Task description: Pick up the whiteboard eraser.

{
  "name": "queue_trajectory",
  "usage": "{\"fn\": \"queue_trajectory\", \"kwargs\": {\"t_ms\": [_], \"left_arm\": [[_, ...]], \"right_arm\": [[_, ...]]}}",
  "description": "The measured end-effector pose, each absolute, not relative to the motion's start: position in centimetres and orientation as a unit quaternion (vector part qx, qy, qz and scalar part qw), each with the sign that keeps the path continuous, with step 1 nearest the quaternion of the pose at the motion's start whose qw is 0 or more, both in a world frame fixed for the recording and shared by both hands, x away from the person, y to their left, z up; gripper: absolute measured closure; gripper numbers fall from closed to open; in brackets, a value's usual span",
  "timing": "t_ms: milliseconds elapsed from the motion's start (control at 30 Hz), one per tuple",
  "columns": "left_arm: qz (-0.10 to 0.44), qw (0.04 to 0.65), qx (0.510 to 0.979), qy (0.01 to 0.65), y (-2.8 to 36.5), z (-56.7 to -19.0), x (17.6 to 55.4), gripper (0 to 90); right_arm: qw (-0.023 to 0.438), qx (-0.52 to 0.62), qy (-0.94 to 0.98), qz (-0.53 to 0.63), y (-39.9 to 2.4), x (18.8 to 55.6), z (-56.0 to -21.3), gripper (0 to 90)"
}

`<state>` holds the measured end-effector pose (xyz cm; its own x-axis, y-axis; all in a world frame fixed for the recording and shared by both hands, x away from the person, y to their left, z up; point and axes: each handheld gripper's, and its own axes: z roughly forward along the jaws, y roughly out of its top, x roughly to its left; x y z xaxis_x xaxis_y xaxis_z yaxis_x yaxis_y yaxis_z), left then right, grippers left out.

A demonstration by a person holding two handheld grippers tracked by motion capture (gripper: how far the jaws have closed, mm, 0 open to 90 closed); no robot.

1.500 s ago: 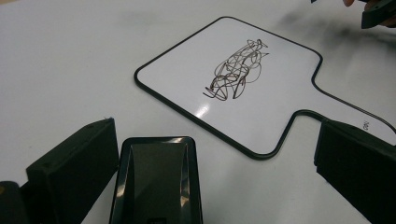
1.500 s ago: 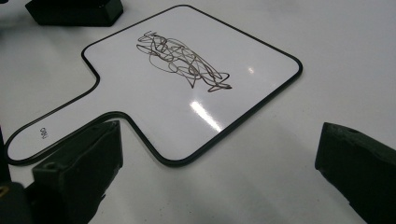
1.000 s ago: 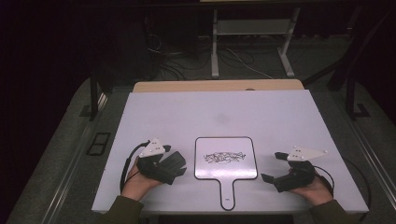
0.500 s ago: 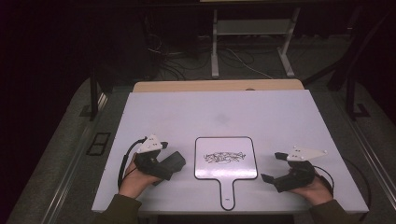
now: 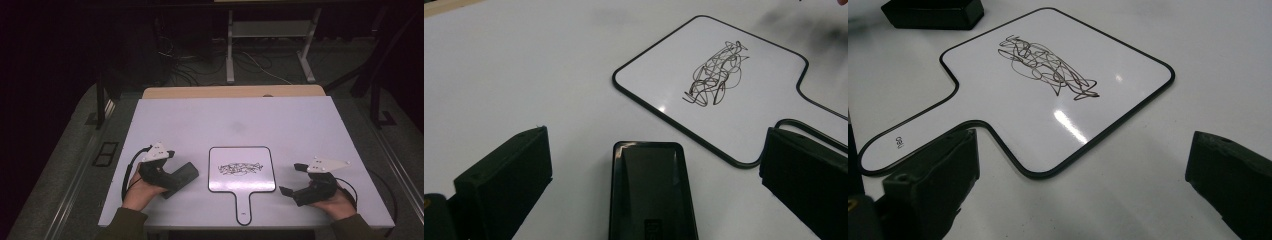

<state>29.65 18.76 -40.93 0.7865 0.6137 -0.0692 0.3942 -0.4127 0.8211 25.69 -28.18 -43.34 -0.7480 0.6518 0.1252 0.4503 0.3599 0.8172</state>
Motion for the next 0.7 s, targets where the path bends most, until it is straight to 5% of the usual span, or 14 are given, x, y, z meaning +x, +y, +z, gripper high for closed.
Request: {"fn": "queue_trajectory", "kwargs": {"t_ms": [300,700], "left_arm": [[0.121,0.439,0.835,0.31,19.3,-41.2,29.8,0.7],[0.109,0.417,0.847,0.311,19.9,-41.7,30.0,12.2]], "right_arm": [[0.11,0.336,0.818,0.454,-28.1,25.7,-43.3,0.0],[0.111,0.334,0.818,0.454,-28.1,25.7,-43.4,0.0]]}}
